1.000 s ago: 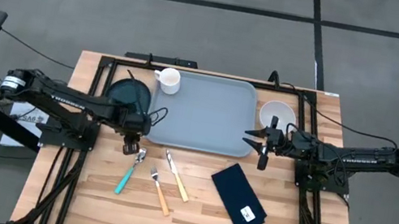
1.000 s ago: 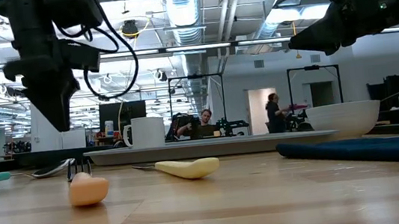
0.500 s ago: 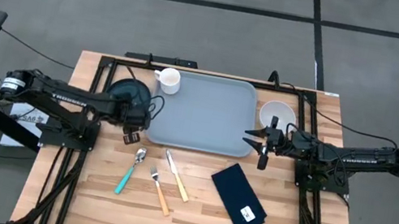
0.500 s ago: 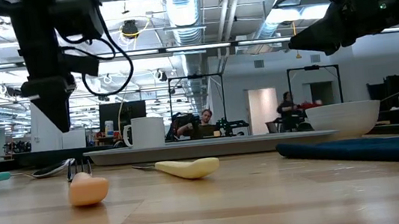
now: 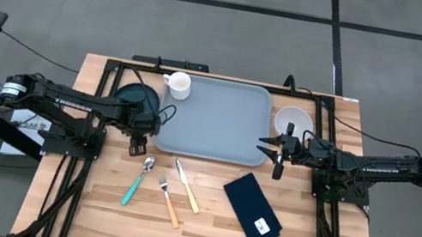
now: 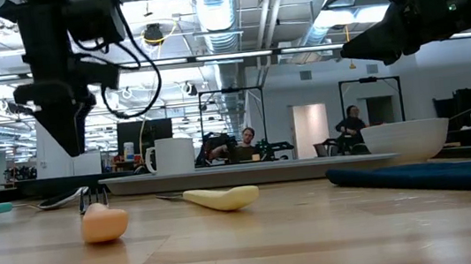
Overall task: Set up tray
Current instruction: Put the black plate at the bottom of the white mug on the gray serving tray
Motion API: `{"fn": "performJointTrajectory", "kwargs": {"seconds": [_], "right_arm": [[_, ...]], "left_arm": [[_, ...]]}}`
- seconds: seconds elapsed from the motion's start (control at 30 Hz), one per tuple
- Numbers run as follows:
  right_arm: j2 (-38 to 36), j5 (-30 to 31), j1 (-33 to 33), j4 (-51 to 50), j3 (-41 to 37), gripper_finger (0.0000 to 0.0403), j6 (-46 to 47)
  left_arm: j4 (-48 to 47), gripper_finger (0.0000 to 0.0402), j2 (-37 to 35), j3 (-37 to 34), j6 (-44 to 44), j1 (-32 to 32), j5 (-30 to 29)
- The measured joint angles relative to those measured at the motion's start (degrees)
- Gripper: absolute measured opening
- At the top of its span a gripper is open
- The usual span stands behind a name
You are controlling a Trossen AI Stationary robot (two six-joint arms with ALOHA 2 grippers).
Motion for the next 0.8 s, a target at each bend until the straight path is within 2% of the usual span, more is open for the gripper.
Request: {"fn": "performJointTrajectory", "kwargs": {"seconds": [0.17,0.23,0.47,0.6,0.8], "right_arm": [[0.00,0.01,0.01,0.02,0.00,0.0113,0.00],[0.00,0.02,0.01,0.04,0.00,0.0113,0.00],[0.00,0.02,0.01,0.04,0.00,0.0113,0.00],[0.00,0.02,0.00,0.02,0.00,0.0113,0.09],[0.00,0.02,0.01,-0.07,0.00,0.0113,0.13]], "left_arm": [[-0.37,0.0176,0.00,1.04,9.90,0.05,-1.44],[-0.65,0.0176,0.00,0.53,9.84,0.52,-2.92],[-0.88,0.0176,0.02,-0.37,-5.83,2.65,-6.03],[-1.18,0.0176,0.63,-0.37,-13.36,2.67,-5.05],[-3.25,0.0176,5.74,-0.41,-15.02,2.29,-6.16]]}}
